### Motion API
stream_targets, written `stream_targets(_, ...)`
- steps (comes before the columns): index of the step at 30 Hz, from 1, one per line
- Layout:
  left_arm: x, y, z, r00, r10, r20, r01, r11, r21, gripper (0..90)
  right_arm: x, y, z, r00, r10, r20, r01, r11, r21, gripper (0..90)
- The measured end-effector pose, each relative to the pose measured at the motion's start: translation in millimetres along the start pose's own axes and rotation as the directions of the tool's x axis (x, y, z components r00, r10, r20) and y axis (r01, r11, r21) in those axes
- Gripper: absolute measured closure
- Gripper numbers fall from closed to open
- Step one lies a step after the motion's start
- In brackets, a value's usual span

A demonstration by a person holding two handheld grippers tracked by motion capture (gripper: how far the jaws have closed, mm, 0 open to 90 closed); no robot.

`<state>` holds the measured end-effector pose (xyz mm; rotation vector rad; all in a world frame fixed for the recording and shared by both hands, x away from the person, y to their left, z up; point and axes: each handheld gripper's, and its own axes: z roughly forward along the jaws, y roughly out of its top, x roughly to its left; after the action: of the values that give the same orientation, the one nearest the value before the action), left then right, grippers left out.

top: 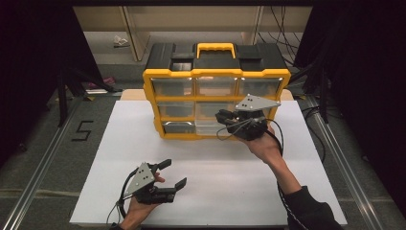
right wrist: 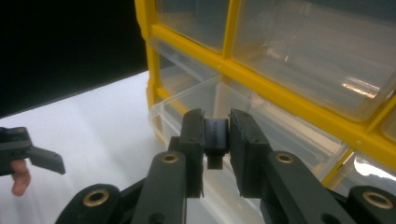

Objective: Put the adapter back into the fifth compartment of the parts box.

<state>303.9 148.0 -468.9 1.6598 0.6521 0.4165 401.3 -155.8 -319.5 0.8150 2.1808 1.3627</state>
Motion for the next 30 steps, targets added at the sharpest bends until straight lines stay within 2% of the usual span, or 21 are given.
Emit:
stream_targets(16, 0.0, 0.1, -0.3, 1.0000, 0.001, -0.001, -0.001, 1.0000, -0.002, 18.0, -11.0, 8.7, 17.2, 0.9995, 0.028, 0.018, -0.028, 0.999, 0.024, 76.4)
stream_targets(25, 0.0, 0.1, -0.2, 1.0000, 0.001, 0.000, -0.001, 1.0000, -0.001, 18.0, -11.5, 13.2, 22.3, 0.9994, 0.021, 0.028, -0.022, 0.999, 0.034, 76.3)
stream_targets(30, 0.0, 0.1, -0.3, 1.0000, 0.001, 0.002, -0.001, 1.0000, -0.001, 18.0, -10.3, 12.8, 28.0, 0.9993, 0.008, 0.037, -0.011, 0.997, 0.070, 75.0)
